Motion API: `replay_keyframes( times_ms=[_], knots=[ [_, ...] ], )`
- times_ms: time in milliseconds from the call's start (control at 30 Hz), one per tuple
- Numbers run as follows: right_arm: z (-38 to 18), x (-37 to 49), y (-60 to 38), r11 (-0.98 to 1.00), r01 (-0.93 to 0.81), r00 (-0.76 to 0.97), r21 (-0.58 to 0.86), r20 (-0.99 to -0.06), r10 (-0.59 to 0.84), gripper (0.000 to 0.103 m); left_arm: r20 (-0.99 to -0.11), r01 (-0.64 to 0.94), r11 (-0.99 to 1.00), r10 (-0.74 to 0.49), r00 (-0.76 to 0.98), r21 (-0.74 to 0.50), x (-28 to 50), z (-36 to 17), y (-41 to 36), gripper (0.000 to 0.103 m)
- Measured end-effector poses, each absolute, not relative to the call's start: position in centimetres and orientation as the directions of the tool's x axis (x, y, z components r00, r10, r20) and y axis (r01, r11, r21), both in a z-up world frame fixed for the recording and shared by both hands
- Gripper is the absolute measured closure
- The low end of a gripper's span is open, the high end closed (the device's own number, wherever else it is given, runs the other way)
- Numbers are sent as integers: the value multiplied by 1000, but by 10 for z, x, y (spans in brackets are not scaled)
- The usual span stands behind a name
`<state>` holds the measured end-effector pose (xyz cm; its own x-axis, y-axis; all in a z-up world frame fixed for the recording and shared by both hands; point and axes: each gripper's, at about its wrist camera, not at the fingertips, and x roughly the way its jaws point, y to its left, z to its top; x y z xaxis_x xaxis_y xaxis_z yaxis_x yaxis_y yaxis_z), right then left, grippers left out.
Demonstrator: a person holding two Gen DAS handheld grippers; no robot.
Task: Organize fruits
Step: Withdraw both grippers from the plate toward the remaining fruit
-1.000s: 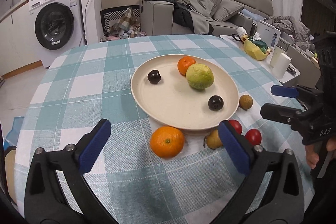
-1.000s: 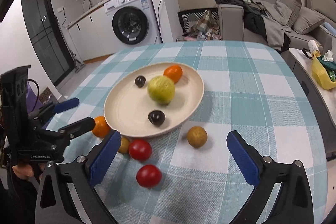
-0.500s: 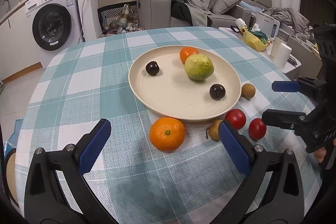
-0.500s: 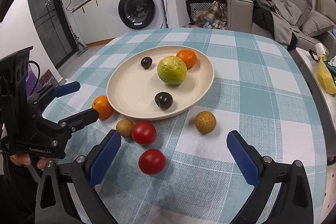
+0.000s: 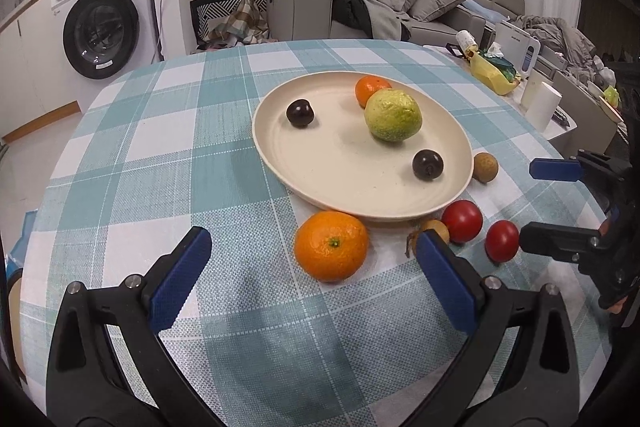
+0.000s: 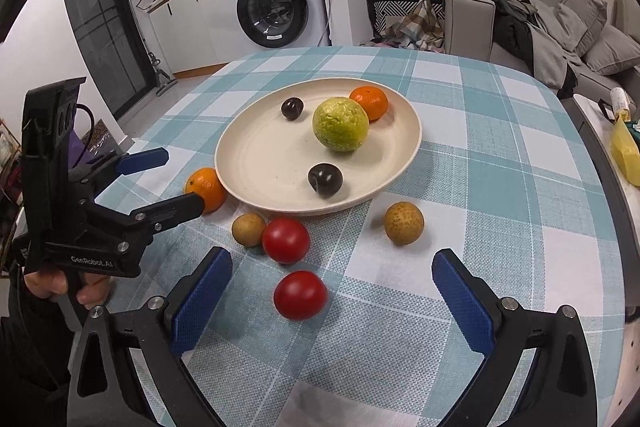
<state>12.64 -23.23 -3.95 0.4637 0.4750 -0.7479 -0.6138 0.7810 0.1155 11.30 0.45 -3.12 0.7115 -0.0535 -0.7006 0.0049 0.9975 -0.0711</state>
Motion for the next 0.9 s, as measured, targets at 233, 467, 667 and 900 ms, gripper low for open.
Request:
replay_keyframes(
  times_ms=[233, 467, 667, 900],
  knots=[
    [-44, 120, -223, 746, -658, 425, 106, -765, 484, 1, -716, 8, 998, -53, 696, -67, 115, -35, 3, 1],
    [-49, 116, -217, 723, -683, 395, 106, -778, 488, 7, -726, 7, 997, -60, 685, -76, 116, -37, 4, 2],
    [-55, 115, -214, 699, -705, 356, 123, -791, 498, 22, -732, 11, 997, -62, 679, -75, 118, -39, 3, 2],
    [-57, 111, -211, 681, -723, 343, 117, -794, 502, 30, -731, 17, 997, -69, 679, -79, 118, -39, 3, 2]
  ],
)
